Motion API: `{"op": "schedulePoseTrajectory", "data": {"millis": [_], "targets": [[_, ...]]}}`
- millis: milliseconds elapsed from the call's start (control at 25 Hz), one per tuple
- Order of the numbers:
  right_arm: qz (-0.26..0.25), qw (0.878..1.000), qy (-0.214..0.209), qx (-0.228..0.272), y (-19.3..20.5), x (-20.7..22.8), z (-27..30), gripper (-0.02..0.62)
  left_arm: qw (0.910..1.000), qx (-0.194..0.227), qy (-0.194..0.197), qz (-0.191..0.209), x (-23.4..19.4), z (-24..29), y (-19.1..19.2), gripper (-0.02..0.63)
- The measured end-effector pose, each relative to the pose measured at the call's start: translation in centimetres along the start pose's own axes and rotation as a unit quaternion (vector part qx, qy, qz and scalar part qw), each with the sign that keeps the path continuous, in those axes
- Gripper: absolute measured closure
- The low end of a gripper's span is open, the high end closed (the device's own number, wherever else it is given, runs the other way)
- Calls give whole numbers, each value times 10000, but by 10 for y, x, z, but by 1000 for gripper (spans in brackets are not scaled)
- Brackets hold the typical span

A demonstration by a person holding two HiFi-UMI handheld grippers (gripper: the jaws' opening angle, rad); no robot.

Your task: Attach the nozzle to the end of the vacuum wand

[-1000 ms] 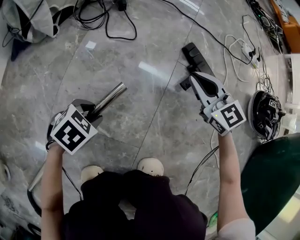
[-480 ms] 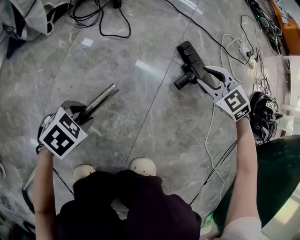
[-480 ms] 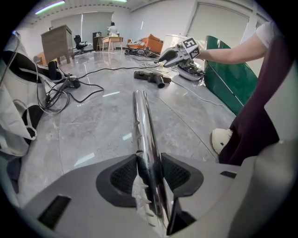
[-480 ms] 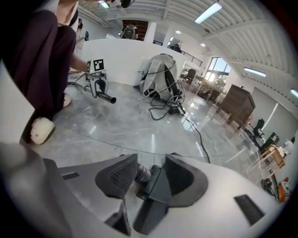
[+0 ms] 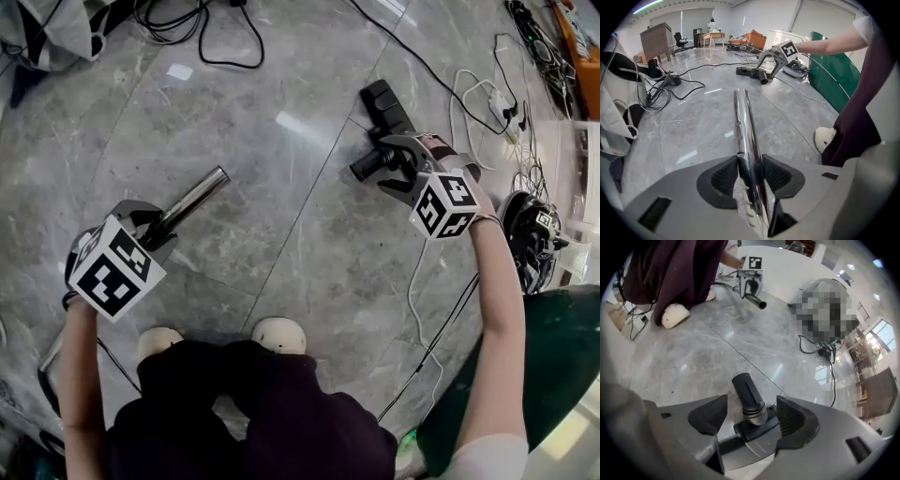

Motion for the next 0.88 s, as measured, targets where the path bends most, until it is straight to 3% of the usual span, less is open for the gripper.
{"op": "schedulePoseTrajectory", "data": {"millis": [200,320,360,400,680,880], "targets": [[-1085,9932,-329,-251,4,-9,14,272,10000,-75,-9,-14,-2,1,2,442],[-1724,9830,-509,-361,1,-15,24,275,10000,-95,12,-15,-1,2,2,442],[-1910,9792,-529,-429,1,-17,28,294,10000,-90,15,-14,0,2,1,442],[-2028,9765,-540,-496,0,-17,32,366,10000,-82,15,-12,0,2,1,442],[-2551,9607,-685,-856,4,-25,47,399,10000,-39,-7,-28,0,-5,3,442],[-2097,9720,-503,-935,3,-17,41,403,10000,-34,19,-26,3,-8,11,442]]}}
Point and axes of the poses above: the fingertips, and each gripper's own axes: z forward along the fingers, x to its right, y out of its underside, the point moved 4 cm from there along -z, backward along the fingers, and after that the axes turned 15 degrees about y, right-handed, at the moved point
